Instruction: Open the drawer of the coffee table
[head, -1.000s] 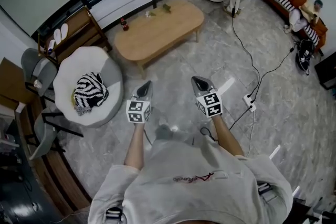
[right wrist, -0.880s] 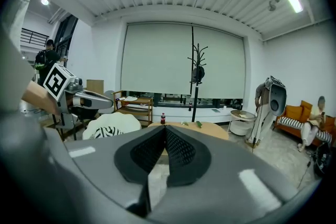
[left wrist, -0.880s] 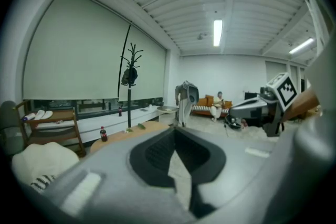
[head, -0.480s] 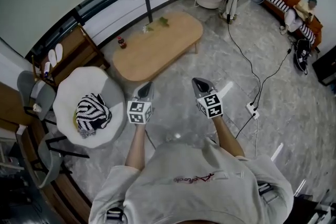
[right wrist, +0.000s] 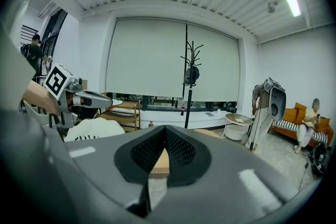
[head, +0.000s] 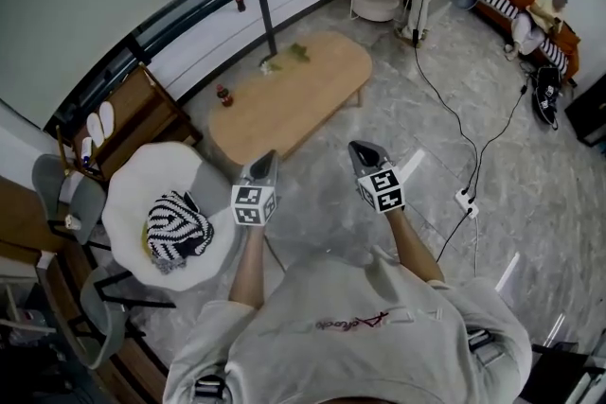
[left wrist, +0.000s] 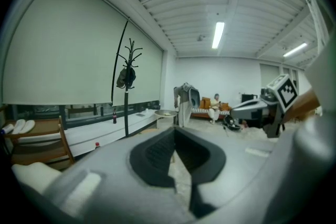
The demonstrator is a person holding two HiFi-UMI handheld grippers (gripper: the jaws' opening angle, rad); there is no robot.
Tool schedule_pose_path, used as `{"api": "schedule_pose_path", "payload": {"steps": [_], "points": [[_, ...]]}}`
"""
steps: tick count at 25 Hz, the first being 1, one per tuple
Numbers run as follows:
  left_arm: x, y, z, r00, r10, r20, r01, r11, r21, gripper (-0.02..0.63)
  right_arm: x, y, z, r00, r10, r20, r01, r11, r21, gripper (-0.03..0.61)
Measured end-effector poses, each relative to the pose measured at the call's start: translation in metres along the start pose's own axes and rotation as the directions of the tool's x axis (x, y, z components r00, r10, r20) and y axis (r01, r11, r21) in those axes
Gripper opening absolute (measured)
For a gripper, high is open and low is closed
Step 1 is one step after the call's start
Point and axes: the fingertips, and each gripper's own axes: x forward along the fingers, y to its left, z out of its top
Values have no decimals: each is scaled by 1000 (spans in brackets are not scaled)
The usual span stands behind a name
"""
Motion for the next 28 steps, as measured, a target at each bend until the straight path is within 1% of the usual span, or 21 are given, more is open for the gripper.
{"api": "schedule_pose_path", "payload": {"steps": [5, 16, 23, 28], "points": [[11, 11, 1, 1000, -29, -2, 29, 1000, 9, 0, 11, -2, -3, 1000, -24, -13, 24, 1000, 15, 5], [16, 4, -7, 998, -56, -30, 56, 998, 16, 0, 6, -8, -14, 999, -48, -22, 49, 998, 33, 5], [29, 0, -11, 998, -49, -42, 50, 999, 19, 0, 13, -20, -22, 999, -32, -26, 33, 999, 42, 5], [53, 6, -9, 998, -32, -46, 33, 999, 24, 0, 32, -41, -22, 1000, -21, -16, 22, 999, 48, 5]]}}
